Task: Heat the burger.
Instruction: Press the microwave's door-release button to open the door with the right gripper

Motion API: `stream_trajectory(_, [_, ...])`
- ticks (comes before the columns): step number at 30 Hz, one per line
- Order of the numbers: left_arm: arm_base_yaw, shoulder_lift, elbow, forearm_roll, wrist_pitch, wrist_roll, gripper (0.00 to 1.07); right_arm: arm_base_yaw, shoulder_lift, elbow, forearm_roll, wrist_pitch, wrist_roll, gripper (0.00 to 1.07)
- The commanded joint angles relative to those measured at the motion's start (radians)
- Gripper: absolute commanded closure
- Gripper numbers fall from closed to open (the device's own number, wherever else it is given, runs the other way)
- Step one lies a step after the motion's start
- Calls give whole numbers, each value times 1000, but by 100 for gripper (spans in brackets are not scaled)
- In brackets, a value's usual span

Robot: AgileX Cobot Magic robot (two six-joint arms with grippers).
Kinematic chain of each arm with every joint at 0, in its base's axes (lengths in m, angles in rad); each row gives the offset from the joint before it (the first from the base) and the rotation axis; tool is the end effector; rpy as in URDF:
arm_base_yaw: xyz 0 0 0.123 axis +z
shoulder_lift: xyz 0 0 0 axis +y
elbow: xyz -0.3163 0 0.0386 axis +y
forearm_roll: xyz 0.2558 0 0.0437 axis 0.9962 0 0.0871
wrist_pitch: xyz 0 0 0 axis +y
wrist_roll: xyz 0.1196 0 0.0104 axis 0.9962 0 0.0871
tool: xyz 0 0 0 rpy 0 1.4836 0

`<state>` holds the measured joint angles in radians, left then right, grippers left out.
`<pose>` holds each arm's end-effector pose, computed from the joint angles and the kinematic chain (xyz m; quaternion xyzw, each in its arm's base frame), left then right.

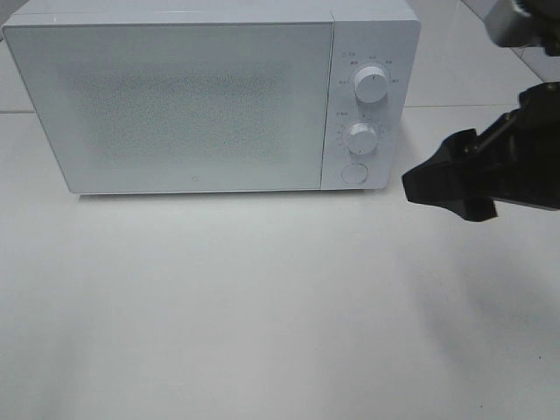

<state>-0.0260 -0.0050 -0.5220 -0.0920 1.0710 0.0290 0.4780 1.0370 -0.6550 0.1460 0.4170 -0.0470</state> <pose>-0.0102 -0.0094 0.2738 0.0259 0.8476 -0.0451 0.5281 0.1894 0.1061 0.2822 -0.1886 0.8882 0.1422 0.3940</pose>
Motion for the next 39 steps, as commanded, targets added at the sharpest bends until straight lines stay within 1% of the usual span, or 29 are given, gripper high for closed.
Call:
stream_trajectory(1, [4, -19, 5, -2, 2, -6, 4, -5, -132, -1, -14, 136, -6, 37])
stream_trajectory(2, [4, -19, 5, -2, 2, -6, 4, -5, -189, -1, -17, 179, -6, 37])
stream_trajectory(3, [4, -19, 5, -2, 2, -6, 4, -5, -189, -1, -17, 179, -6, 37])
stream_trajectory(5, [4, -19, 5, -2, 2, -6, 4, -5, -275, -1, -17, 231, -6, 37])
stream_trajectory(8, [4, -19, 5, -2, 2, -6, 4, -5, -306, -1, -18, 249, -6, 37])
stream_trajectory(10, [4, -19, 5, -2, 2, -6, 4, -5, -421, -1, -42, 314, -6, 37])
stream_trajectory(11, [4, -19, 5, -2, 2, -6, 4, -5, -421, -1, -42, 314, -6, 37])
stream_trajectory(13, [4, -19, 5, -2, 2, -6, 4, -13, -512, -1, -52, 343, -6, 37])
stream_trajectory(14, [4, -19, 5, -2, 2, -6, 4, -13, -512, -1, -52, 343, -6, 37])
stream_trajectory(15, [4, -19, 5, -2, 2, -6, 4, -43, -572, -1, -47, 363, -6, 37])
stream_trajectory(16, [4, -19, 5, -2, 2, -6, 4, -43, -572, -1, -47, 363, -6, 37])
stream_trajectory(17, [4, -19, 5, -2, 2, -6, 4, -68, -599, -1, -47, 377, -6, 37])
stream_trajectory(18, [4, -19, 5, -2, 2, -6, 4, -123, -644, -1, -49, 410, -6, 37])
stream_trajectory(19, [4, -19, 5, -2, 2, -6, 4, -123, -644, -1, -49, 410, -6, 37])
stream_trajectory(20, [4, -19, 5, -2, 2, -6, 4, -176, -686, -1, -54, 439, -6, 37])
stream_trajectory(21, [4, -19, 5, -2, 2, -6, 4, -176, -686, -1, -54, 439, -6, 37])
stream_trajectory(23, [4, -19, 5, -2, 2, -6, 4, -243, -746, -1, -70, 477, -6, 37])
stream_trajectory(24, [4, -19, 5, -2, 2, -6, 4, -243, -746, -1, -70, 477, -6, 37])
stream_trajectory(26, [4, -19, 5, -2, 2, -6, 4, -292, -805, -1, -69, 508, -5, 35])
stream_trajectory(27, [4, -19, 5, -2, 2, -6, 4, -292, -805, -1, -69, 508, -5, 35])
stream_trajectory(29, [4, -19, 5, -2, 2, -6, 4, -330, -854, 1, -70, 519, -5, 33])
stream_trajectory(33, [4, -19, 5, -2, 2, -6, 4, -352, -912, 24, -70, 519, -2, 33])
stream_trajectory(34, [4, -19, 5, -2, 2, -6, 4, -361, -953, 54, -71, 519, 1, 33])
stream_trajectory(36, [4, -19, 5, -2, 2, -6, 4, -363, -968, 67, -75, 519, 3, 33])
stream_trajectory(37, [4, -19, 5, -2, 2, -6, 4, -372, -1002, 99, -82, 519, 8, 33])
stream_trajectory(38, [4, -19, 5, -2, 2, -6, 4, -372, -1002, 99, -82, 519, 8, 33])
stream_trajectory(39, [4, -19, 5, -2, 2, -6, 4, -382, -1038, 127, -92, 511, 16, 33])
